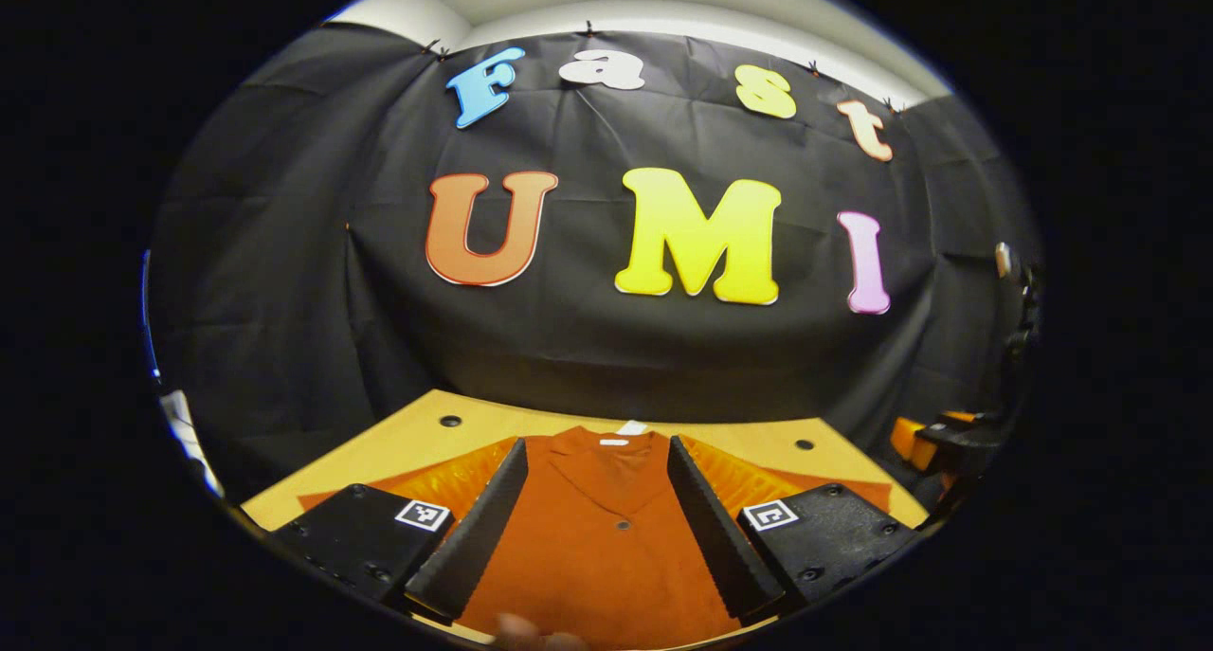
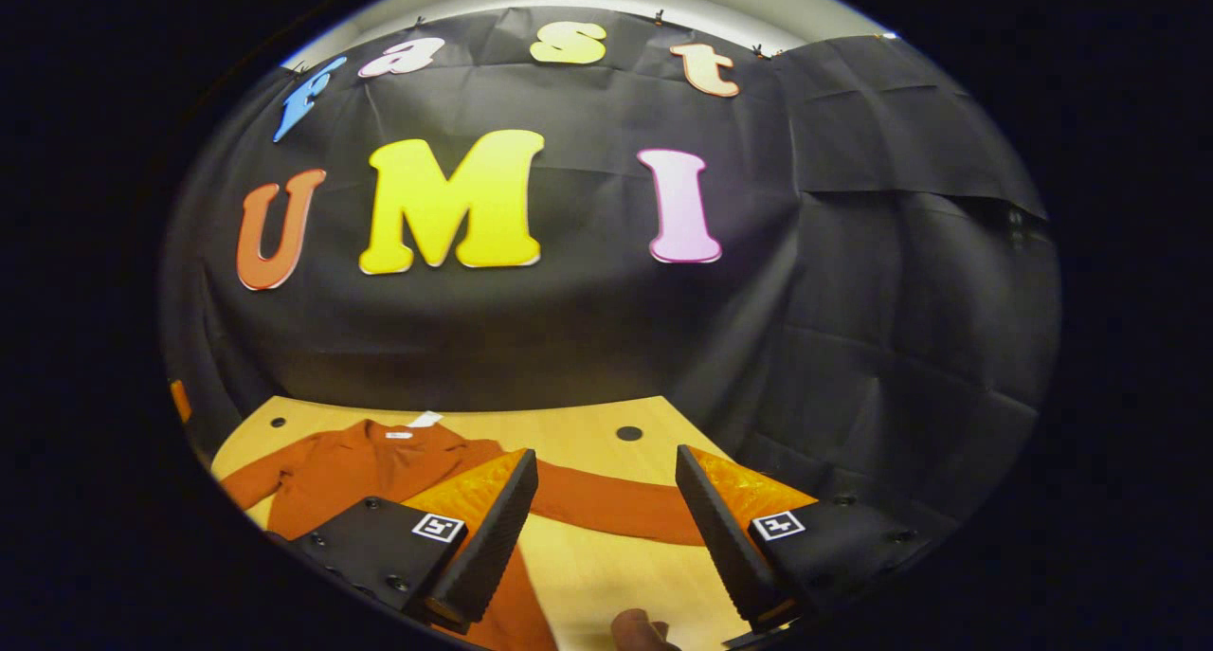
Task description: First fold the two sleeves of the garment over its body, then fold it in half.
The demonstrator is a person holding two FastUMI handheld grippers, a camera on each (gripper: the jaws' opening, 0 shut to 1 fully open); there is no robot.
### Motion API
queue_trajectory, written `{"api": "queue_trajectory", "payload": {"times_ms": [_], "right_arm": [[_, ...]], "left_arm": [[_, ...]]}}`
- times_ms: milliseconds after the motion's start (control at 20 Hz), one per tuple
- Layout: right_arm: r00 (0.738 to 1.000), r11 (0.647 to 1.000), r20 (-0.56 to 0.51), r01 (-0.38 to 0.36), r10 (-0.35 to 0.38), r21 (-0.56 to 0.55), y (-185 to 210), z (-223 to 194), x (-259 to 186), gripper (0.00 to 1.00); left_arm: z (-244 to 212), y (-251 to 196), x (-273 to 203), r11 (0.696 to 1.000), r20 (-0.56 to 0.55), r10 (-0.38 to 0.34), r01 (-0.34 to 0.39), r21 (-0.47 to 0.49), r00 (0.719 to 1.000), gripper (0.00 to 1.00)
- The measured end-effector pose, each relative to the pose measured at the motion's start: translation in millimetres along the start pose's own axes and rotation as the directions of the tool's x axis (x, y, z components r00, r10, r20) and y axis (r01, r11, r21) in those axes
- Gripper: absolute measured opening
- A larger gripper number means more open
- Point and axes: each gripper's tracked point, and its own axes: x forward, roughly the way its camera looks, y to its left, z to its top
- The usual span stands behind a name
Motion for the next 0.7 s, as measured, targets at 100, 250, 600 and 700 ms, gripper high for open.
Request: {"api": "queue_trajectory", "payload": {"times_ms": [100, 250, 600, 700], "right_arm": [[0.999, 0.999, -0.024, 0.025, -0.026, -0.033, -30.3, -13.8, 25.9, 0.94], [0.994, 0.997, -0.096, 0.039, -0.045, -0.061, -66.6, -39.8, 58.8, 0.94], [0.923, 0.988, -0.353, 0.133, -0.151, -0.077, -141.7, -118.3, 123.6, 0.94], [0.893, 0.986, -0.417, 0.149, -0.168, -0.078, -152.9, -136.8, 138.8, 0.94]], "left_arm": [[4.2, -8.4, -1.2, 0.999, 0.004, -0.003, 0.004, -0.052, 1.0, 0.98], [-20.9, -20.5, -1.1, 0.998, -0.08, 0.006, -0.012, -0.066, 0.997, 0.98], [-55.3, -23.1, -14.3, 0.992, -0.18, 0.121, -0.11, 0.069, 0.976, 0.98], [-59.2, -20.5, -18.2, 0.987, -0.194, 0.146, -0.13, 0.093, 0.97, 0.98]]}}
